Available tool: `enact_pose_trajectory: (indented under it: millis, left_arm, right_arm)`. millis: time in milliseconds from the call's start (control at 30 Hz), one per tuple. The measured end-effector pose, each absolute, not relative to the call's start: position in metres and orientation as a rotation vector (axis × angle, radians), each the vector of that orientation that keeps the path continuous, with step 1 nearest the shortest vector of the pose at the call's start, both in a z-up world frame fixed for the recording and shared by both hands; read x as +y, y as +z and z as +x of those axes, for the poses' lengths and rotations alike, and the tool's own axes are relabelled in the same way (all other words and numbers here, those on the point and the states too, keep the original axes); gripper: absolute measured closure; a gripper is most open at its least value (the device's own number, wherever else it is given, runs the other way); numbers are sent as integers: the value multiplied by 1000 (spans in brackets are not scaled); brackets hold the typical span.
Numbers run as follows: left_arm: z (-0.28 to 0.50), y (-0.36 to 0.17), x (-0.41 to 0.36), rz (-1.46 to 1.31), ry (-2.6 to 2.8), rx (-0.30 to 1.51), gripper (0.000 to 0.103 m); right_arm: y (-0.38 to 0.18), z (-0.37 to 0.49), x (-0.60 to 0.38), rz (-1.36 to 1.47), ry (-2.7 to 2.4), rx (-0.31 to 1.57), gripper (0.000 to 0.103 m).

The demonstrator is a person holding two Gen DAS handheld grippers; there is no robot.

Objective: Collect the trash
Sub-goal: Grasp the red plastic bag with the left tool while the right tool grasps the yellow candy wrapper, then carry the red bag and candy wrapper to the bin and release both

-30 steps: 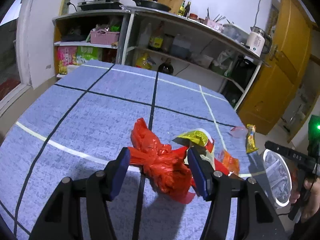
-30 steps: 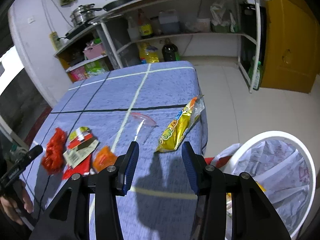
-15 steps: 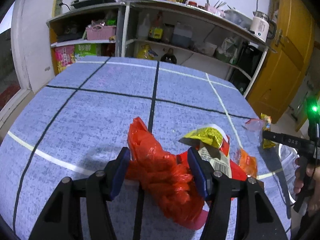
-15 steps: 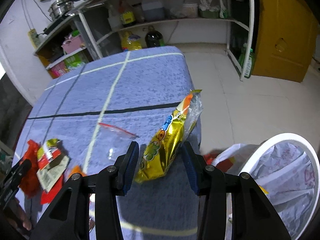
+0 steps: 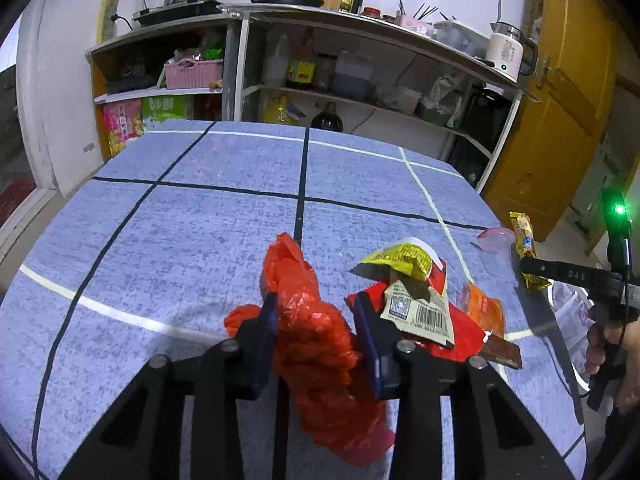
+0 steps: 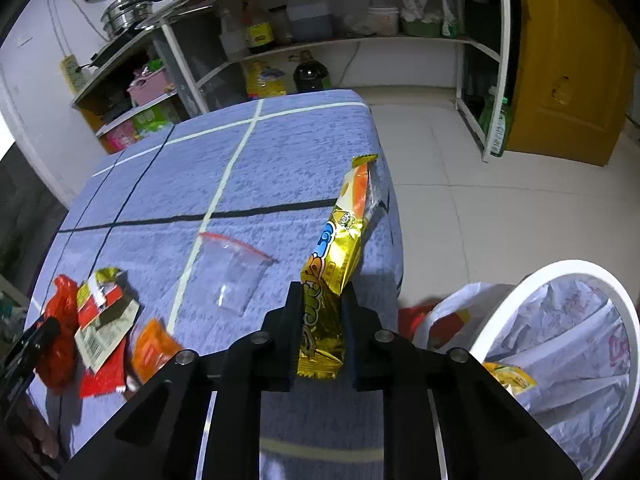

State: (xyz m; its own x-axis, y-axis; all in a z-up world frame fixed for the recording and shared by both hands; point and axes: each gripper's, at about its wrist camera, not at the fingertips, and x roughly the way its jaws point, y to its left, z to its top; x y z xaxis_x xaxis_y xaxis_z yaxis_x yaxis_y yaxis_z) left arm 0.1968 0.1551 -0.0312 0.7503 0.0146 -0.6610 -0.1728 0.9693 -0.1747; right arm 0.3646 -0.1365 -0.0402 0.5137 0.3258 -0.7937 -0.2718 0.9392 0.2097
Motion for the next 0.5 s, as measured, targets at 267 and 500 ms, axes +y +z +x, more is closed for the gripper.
enact_pose_trajectory:
  millis: [267,500]
  left_arm:
    - [179,-22,158,-226,98,676,72]
    - [169,-2,152,-245,52,612,72]
  right_arm:
    - [-21,341,-142,69,418,913,87]
    - [-7,319,-149,74,462,872,87]
